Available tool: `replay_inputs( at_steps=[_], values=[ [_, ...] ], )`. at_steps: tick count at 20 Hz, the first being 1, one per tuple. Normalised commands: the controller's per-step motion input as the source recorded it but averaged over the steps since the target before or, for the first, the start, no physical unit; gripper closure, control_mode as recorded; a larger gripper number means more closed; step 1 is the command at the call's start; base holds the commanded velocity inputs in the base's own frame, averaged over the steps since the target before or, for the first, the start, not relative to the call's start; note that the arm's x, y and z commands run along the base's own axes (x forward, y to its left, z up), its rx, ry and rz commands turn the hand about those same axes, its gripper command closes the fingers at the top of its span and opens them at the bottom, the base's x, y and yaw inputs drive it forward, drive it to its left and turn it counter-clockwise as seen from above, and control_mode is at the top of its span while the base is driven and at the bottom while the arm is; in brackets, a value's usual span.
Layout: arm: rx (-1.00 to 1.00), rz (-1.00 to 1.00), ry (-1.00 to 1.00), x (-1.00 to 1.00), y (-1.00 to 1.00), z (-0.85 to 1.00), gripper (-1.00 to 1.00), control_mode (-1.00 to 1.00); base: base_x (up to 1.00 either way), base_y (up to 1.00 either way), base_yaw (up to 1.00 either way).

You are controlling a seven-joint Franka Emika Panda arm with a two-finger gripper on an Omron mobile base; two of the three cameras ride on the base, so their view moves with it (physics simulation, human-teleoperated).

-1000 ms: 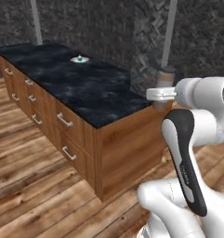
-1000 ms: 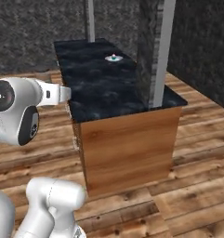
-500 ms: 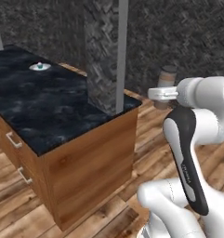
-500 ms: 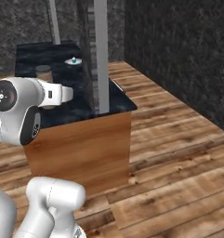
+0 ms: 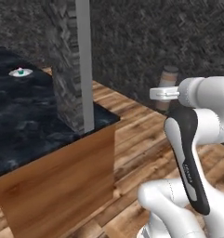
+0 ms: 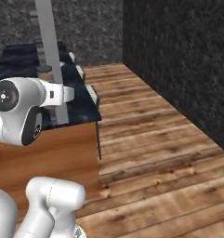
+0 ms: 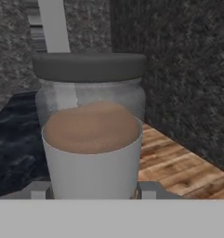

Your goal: Take the cinnamon bottle from the cabinet and place it on the dining table, next to the plate with the cupcake. Then take the chocolate from the dining counter and place it on the cupcake plate.

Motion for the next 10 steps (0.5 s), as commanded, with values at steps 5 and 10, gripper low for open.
replay_inputs(
  at_steps=[5, 10],
  values=[
    [0.00, 0.00, 0.00, 0.00, 0.00, 0.00, 1.00, 1.00, 0.94, -0.98, 0.27],
    [0.00, 0.00, 0.00, 0.00, 0.00, 0.00, 1.00, 1.00, 1.00, -0.99, 0.27]
  ],
)
